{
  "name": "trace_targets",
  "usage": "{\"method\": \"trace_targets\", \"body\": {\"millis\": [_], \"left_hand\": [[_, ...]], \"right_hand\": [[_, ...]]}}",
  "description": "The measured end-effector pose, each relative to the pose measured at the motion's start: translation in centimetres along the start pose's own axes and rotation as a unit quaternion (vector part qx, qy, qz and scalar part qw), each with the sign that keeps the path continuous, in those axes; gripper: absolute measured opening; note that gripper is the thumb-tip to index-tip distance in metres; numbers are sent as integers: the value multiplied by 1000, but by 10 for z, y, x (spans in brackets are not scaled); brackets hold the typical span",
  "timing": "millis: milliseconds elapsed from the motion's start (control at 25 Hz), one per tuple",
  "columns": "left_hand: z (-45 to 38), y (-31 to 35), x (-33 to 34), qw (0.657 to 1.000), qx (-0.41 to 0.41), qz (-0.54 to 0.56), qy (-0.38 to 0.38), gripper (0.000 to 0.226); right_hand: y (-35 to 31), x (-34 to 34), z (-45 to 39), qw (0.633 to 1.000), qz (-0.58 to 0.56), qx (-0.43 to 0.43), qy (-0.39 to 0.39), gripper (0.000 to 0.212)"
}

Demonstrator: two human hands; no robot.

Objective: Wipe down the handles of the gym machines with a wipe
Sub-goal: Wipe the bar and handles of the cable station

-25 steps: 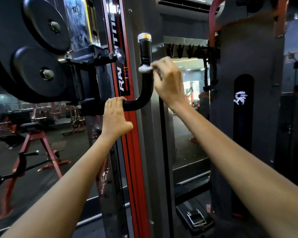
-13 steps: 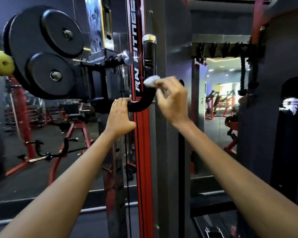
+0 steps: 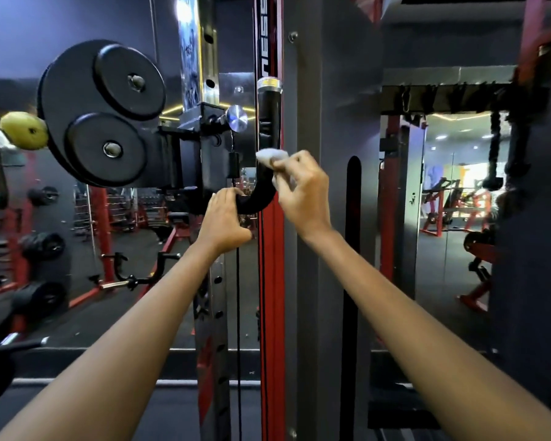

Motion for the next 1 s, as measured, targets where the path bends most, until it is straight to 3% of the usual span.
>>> {"method": "trace_targets", "body": {"millis": [120, 240, 360, 520, 800, 880, 1000], "left_hand": [[3, -1, 1, 1000, -6, 7, 10, 67], [4, -1, 0, 1000, -1, 20, 10, 68], [6, 0, -2, 999, 7, 31, 18, 67], [7, -4, 1, 999, 26, 34, 20, 70], [11, -7, 0, 999, 44, 28, -17, 86], [12, -10, -1, 998, 44, 13, -46, 95], [31, -14, -1, 997, 55, 5, -47, 105]], "right_hand": [[-3, -5, -2, 1000, -4, -2, -26, 20], [-7, 2, -45, 999, -6, -1, 42, 21], [-7, 12, -66, 998, -3, 7, 56, 23], [-1, 8, -23, 997, 33, 11, 65, 18], [-10, 6, 35, 987, 36, 124, 94, 16], [-13, 3, 45, 988, 41, 132, 66, 17], [-12, -8, 67, 983, 54, 173, -43, 18]]}}
Point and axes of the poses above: each hand's wrist, its own z-axis away from the middle knuckle, its own x-axis out of the palm, y = z × x, the point moved 2 cm from there along -z, towards the middle knuckle, and after that the axes turned 10 degrees about y, right-handed, at the moved point
